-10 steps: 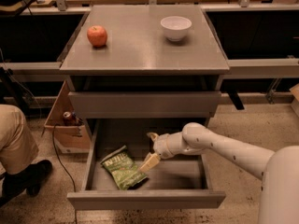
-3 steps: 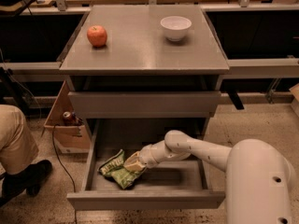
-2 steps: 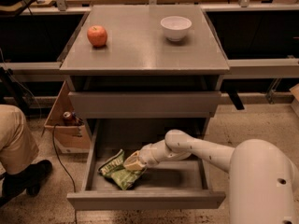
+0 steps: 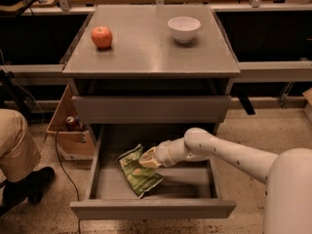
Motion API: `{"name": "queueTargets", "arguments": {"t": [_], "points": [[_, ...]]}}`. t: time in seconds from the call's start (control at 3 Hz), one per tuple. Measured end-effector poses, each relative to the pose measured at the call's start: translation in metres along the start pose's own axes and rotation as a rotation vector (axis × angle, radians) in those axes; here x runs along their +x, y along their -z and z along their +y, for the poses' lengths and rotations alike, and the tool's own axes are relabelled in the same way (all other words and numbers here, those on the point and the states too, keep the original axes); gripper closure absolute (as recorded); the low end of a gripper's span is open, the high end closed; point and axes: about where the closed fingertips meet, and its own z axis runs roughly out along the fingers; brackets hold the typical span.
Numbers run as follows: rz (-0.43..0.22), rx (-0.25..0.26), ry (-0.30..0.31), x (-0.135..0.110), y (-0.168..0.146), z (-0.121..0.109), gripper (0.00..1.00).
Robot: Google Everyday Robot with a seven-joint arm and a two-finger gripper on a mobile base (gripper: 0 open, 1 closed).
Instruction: Pick green jalapeno chip bag from middle drawer and place on counter
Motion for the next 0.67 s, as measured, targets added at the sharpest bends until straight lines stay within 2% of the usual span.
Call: {"name": "queueTargets", "arguments": {"t": [0.67], "points": [[0.082,0.127,0.048,-0.030,0.077,-0.013,1.00]]}}
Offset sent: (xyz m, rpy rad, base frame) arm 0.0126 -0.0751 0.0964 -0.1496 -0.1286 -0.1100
